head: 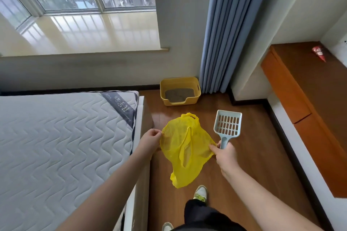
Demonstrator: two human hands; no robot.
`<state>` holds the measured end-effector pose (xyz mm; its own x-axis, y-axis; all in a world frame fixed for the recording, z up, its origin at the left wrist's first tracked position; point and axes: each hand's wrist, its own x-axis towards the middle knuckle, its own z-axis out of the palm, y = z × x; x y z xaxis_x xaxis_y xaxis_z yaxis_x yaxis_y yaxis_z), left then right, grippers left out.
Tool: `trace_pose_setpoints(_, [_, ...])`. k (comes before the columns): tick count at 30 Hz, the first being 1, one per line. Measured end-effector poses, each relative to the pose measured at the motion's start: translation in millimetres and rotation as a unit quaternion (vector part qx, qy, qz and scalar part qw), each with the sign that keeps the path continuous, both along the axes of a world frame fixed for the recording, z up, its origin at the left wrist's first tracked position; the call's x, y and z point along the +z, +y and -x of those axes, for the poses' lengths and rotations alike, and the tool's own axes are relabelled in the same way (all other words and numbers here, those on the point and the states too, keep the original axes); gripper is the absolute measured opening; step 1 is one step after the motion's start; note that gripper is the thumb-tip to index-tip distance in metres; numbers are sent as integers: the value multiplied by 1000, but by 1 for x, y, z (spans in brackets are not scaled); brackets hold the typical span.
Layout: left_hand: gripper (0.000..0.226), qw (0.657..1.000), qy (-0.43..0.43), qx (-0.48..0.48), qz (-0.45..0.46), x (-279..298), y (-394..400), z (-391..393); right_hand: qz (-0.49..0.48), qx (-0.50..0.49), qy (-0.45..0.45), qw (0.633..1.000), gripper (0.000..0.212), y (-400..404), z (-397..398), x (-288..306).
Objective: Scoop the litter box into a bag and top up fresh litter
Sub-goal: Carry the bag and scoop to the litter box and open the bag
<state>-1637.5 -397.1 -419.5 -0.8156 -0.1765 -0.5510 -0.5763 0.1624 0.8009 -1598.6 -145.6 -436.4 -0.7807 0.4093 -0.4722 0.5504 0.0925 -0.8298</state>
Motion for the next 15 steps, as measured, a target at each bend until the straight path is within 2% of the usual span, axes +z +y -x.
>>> trace_pose_setpoints(11, [9,984,52,116,124,9,28,110,-70,-34,-38,996,19,62,107,-9])
trace_pose_setpoints(15, [7,994,43,63,73,4,40,135,-52,42,-50,997,27,56,137,-11])
